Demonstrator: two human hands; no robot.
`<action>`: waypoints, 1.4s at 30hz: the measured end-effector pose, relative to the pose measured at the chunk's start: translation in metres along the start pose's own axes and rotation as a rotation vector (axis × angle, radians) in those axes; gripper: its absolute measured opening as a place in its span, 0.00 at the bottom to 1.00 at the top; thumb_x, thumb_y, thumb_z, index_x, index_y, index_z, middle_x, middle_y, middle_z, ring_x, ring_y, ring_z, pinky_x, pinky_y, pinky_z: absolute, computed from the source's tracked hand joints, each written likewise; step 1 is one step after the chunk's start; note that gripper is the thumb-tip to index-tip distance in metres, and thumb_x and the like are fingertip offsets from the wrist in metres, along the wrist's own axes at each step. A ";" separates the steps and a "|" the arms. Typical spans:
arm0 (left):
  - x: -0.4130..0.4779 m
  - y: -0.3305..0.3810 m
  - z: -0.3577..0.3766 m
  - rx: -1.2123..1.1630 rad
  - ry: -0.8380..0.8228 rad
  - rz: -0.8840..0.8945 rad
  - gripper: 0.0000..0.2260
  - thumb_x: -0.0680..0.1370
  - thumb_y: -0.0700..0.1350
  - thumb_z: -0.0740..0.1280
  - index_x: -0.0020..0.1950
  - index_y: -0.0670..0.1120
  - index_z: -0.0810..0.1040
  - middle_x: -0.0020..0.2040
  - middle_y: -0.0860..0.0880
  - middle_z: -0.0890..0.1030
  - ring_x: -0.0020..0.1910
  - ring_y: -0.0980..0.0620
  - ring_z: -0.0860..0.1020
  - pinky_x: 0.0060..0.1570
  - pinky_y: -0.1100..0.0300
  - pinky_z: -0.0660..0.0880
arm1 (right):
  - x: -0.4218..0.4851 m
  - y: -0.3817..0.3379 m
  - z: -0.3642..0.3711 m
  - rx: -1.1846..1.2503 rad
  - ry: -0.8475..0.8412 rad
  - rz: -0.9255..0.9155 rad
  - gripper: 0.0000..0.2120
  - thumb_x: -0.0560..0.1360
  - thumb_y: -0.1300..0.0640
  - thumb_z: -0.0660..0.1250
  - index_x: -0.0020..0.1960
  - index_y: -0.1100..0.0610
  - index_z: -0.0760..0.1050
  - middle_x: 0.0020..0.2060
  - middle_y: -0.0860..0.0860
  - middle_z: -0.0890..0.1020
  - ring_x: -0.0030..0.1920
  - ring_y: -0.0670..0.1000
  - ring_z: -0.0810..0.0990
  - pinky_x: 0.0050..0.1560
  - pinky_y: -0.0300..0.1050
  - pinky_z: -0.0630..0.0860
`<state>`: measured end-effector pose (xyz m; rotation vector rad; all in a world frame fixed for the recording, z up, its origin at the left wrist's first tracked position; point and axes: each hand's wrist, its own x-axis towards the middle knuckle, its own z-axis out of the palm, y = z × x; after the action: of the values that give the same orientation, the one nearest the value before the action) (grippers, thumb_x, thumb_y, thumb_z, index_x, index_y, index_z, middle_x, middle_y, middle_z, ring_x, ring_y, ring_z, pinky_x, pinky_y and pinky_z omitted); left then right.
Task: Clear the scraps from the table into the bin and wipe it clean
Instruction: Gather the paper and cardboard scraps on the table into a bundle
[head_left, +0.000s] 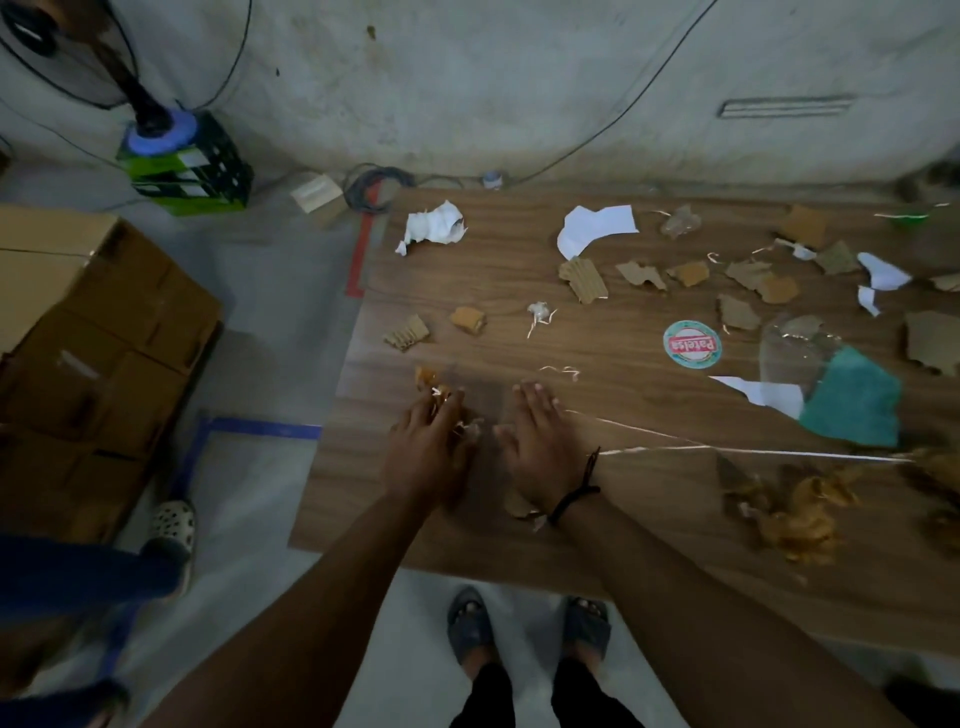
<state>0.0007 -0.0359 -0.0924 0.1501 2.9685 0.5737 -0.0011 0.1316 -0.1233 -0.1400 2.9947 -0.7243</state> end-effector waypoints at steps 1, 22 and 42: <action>0.001 -0.001 0.000 -0.017 -0.004 0.005 0.27 0.76 0.60 0.57 0.73 0.53 0.65 0.71 0.41 0.67 0.66 0.38 0.69 0.61 0.45 0.71 | 0.003 -0.010 0.005 0.012 -0.011 -0.024 0.30 0.78 0.44 0.49 0.69 0.63 0.69 0.68 0.60 0.73 0.70 0.59 0.70 0.70 0.56 0.62; 0.009 -0.009 -0.006 -0.172 0.260 0.038 0.32 0.69 0.68 0.62 0.69 0.54 0.69 0.77 0.42 0.58 0.75 0.39 0.56 0.69 0.38 0.58 | -0.025 0.094 -0.066 0.095 0.120 0.125 0.32 0.75 0.38 0.47 0.72 0.53 0.67 0.72 0.54 0.68 0.73 0.55 0.64 0.73 0.55 0.57; -0.022 0.094 0.051 -1.071 0.079 -0.075 0.31 0.77 0.59 0.51 0.76 0.48 0.51 0.68 0.55 0.69 0.64 0.63 0.72 0.60 0.66 0.70 | -0.014 -0.008 -0.022 1.117 0.233 0.392 0.10 0.77 0.55 0.62 0.56 0.56 0.77 0.51 0.52 0.82 0.47 0.42 0.80 0.50 0.39 0.77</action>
<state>0.0362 0.0666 -0.1019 -0.0876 2.2865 2.0218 0.0118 0.1355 -0.1000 0.5790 2.1816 -2.2298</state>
